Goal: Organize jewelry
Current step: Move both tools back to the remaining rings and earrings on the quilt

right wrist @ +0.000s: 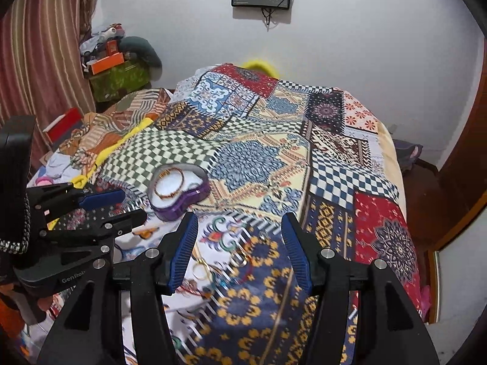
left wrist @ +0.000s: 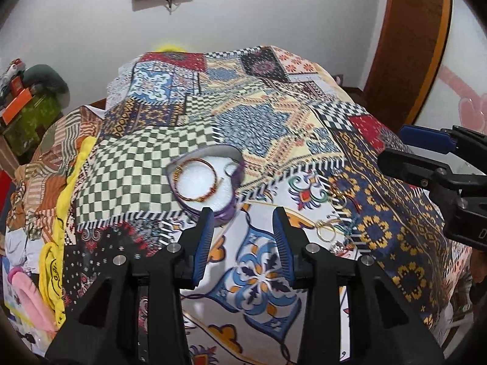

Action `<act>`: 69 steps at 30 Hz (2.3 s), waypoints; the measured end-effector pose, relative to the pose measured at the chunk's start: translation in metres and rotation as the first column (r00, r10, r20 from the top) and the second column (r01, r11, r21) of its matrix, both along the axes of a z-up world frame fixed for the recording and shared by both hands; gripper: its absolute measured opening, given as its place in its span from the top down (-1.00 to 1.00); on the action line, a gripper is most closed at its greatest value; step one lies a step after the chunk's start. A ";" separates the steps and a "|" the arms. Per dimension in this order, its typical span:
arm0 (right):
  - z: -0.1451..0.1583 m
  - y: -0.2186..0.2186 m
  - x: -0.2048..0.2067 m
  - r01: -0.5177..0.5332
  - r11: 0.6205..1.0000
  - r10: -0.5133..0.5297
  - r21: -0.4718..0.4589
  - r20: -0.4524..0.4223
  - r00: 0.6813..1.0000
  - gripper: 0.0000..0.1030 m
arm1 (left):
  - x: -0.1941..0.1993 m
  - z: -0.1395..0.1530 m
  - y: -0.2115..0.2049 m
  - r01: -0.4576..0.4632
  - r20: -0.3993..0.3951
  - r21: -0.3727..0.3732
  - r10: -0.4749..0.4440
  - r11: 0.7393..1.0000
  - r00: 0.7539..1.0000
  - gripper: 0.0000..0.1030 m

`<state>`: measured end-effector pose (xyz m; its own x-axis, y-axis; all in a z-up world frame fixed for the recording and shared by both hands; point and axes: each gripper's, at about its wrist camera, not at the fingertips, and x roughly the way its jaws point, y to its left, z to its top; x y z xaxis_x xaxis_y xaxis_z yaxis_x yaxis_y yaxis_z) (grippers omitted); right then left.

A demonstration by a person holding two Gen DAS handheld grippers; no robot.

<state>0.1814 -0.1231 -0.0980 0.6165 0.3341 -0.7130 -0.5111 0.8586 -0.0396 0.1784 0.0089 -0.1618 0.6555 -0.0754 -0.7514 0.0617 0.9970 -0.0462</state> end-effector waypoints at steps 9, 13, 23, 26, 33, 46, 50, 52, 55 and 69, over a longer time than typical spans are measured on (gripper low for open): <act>-0.018 -0.030 0.001 0.043 0.999 -0.043 -0.026 -0.025 0.999 -0.03 | 0.008 -0.021 -0.017 0.039 -0.055 -0.019 -0.040 0.999 0.998 0.24; -0.030 -0.044 0.007 0.063 0.997 -0.065 -0.036 -0.060 0.996 -0.03 | 0.013 -0.028 -0.025 0.059 -0.073 -0.024 -0.060 0.998 0.996 0.24; -0.042 -0.054 0.017 0.058 0.998 -0.060 -0.022 -0.093 0.994 -0.03 | 0.024 -0.036 -0.042 0.108 -0.094 -0.054 -0.112 0.993 0.989 0.24; -0.043 -0.053 0.020 0.049 0.999 -0.049 -0.007 -0.104 0.993 -0.03 | 0.026 -0.040 -0.045 0.118 -0.101 -0.058 -0.123 0.991 0.987 0.24; -0.048 -0.049 0.024 0.016 1.000 -0.013 0.024 -0.133 0.991 -0.03 | 0.026 -0.041 -0.051 0.157 -0.083 -0.047 -0.160 0.987 0.984 0.44; -0.054 -0.036 0.024 -0.045 0.999 0.045 0.003 -0.137 0.990 -0.03 | 0.038 -0.048 -0.055 0.216 -0.084 -0.112 -0.226 0.970 0.971 0.92; -0.054 -0.034 0.027 -0.053 0.999 0.054 0.009 -0.150 0.987 0.03 | 0.035 -0.046 -0.052 0.198 -0.073 -0.121 -0.208 0.973 0.975 0.94; -0.054 -0.031 0.029 -0.064 0.998 0.064 0.010 -0.159 0.985 0.08 | 0.032 -0.044 -0.048 0.180 -0.064 -0.122 -0.188 0.976 0.980 0.95; -0.054 -0.023 0.031 -0.085 0.996 0.084 -0.001 -0.163 0.983 0.14 | 0.028 -0.041 -0.039 0.157 -0.053 -0.140 -0.166 0.978 0.985 0.95; -0.071 0.010 0.031 -0.196 0.976 0.178 -0.091 -0.181 0.967 0.27 | 0.020 -0.037 -0.013 0.105 -0.029 -0.146 -0.111 0.984 0.993 0.95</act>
<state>0.2119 -0.1128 -0.1695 0.4164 0.3472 -0.8403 -0.6694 0.7425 -0.0249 0.1989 -0.0036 -0.1987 0.6097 -0.2537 -0.7510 0.1641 0.9673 -0.1935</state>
